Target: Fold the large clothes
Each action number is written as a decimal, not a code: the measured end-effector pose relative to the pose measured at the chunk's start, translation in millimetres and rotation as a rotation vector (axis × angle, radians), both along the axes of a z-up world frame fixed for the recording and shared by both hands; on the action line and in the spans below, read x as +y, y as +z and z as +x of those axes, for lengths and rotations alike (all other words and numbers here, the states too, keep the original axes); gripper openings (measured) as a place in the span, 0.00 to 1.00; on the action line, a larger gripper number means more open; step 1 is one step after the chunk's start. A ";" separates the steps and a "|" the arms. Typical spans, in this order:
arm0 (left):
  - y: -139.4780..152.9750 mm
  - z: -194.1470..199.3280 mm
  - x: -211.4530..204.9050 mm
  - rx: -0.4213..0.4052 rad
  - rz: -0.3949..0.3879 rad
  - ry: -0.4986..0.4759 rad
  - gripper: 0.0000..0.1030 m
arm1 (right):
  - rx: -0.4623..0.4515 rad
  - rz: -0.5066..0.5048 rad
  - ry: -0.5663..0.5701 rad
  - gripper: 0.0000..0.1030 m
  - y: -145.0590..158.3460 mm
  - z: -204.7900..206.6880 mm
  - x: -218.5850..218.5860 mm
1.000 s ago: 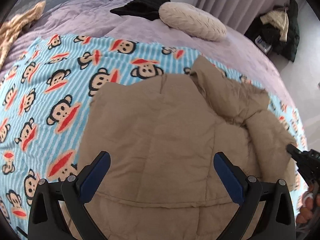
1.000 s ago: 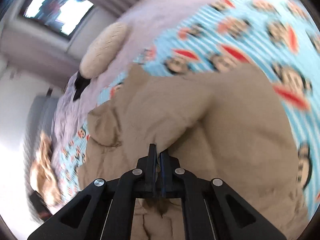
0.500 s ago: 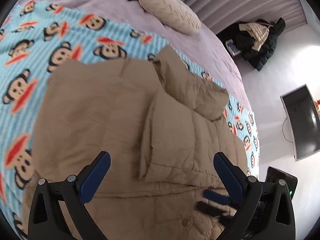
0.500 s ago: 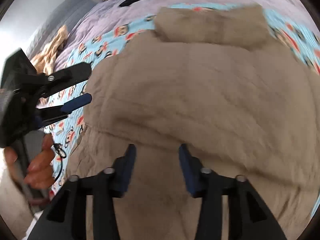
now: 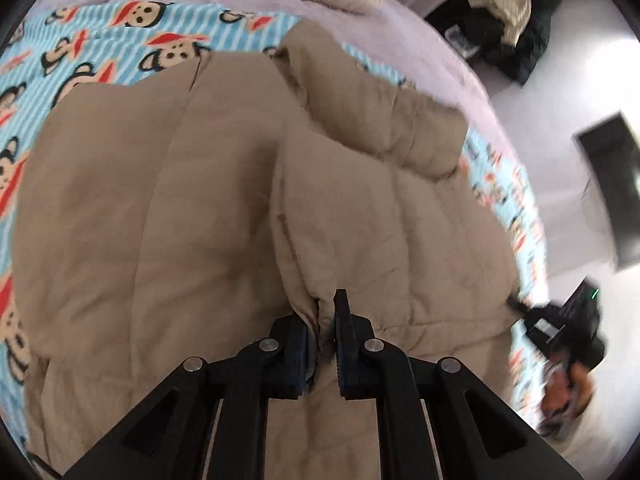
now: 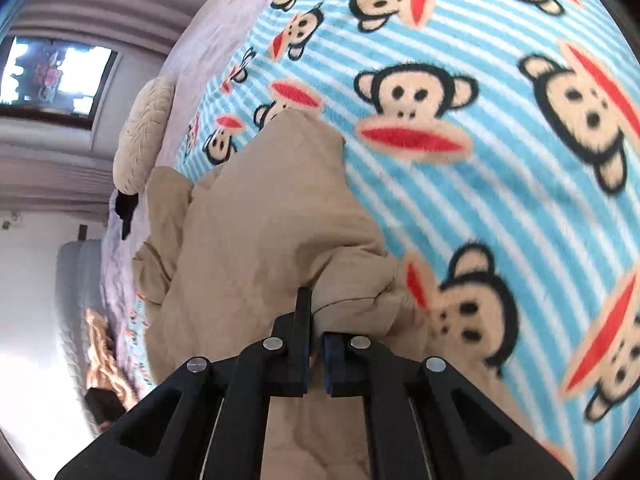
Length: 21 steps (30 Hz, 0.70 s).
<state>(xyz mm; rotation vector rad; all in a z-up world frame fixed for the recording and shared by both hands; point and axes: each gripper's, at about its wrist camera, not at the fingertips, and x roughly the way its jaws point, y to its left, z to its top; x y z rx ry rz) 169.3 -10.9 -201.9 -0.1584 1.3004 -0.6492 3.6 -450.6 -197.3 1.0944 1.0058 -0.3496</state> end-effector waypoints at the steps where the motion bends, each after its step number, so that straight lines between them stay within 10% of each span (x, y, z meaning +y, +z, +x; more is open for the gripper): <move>1: -6.5 -1.8 0.6 0.003 0.022 -0.003 0.12 | 0.014 -0.012 0.021 0.05 -2.8 1.2 1.0; 8: 0.8 6.2 6.6 -0.047 0.112 0.041 0.21 | 0.039 -0.036 0.054 0.05 -8.1 -2.9 9.3; 12: 31.9 3.8 21.9 -0.195 0.242 0.090 0.54 | 0.075 -0.055 0.084 0.07 1.2 -0.7 13.0; 21: 63.1 12.6 5.8 -0.276 0.193 0.003 0.54 | 0.023 -0.329 0.245 0.11 64.1 -0.2 26.5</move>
